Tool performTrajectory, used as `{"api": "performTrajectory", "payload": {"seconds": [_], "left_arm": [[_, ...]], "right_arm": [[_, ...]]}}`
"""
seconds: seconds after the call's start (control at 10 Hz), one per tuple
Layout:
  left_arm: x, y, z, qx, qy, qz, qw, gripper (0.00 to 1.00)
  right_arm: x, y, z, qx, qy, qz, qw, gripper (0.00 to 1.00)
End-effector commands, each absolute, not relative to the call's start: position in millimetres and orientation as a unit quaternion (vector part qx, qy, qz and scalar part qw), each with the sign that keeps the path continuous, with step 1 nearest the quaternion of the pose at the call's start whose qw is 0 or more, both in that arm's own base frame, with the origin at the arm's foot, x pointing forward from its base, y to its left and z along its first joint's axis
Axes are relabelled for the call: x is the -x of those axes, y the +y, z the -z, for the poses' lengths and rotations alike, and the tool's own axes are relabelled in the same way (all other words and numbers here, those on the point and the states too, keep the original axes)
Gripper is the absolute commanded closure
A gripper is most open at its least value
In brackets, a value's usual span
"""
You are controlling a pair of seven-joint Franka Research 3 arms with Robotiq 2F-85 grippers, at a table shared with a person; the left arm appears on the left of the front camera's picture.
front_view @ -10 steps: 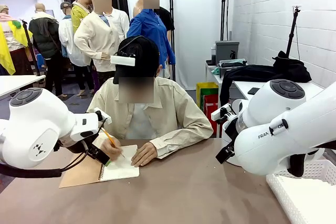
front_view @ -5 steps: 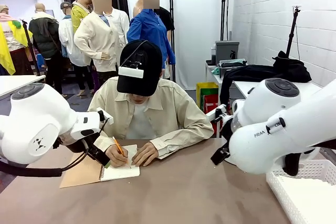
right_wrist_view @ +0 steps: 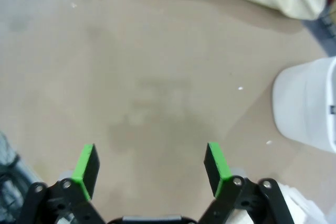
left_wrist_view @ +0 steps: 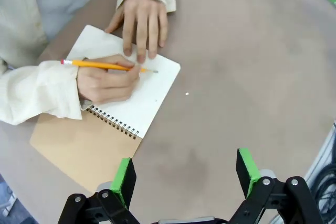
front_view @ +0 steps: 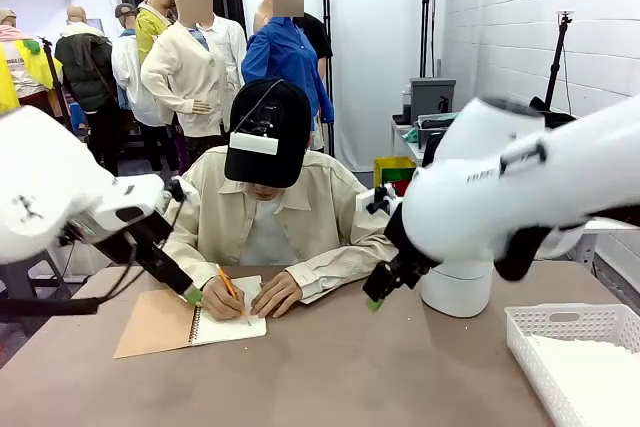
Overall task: Sort the paper based on its condition.
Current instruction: If a person hands you a paper, place it in the Organizing basket , and if it's crumpled, put it in the Trash can.
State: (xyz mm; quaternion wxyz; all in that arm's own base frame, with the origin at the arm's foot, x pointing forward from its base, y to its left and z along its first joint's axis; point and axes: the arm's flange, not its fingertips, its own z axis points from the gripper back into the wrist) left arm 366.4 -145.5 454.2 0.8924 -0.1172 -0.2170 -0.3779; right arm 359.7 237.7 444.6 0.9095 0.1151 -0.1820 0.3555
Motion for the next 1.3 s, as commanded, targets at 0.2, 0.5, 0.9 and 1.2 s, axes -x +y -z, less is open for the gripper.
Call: {"api": "performTrajectory", "payload": {"seconds": [0.2, 0.5, 0.9, 1.2], "left_arm": [[-363, -107, -526, 0.123, -0.281, 0.423, 0.852, 0.0], [-365, -88, -565, 0.069, -0.316, 0.409, 0.853, 0.0], [-345, -75, -596, 0.065, -0.361, 0.388, 0.845, 0.0], [-353, -77, -595, 0.07, -0.35, 0.398, 0.845, 0.0]], "right_arm": [[-349, 227, -527, -0.141, -0.193, -0.391, 0.889, 0.0], [-351, 214, -580, -0.122, -0.227, -0.369, 0.893, 0.0], [-344, 191, -629, -0.112, -0.323, -0.356, 0.87, 0.0], [-345, 193, -634, -0.12, -0.304, -0.349, 0.878, 0.0]]}}
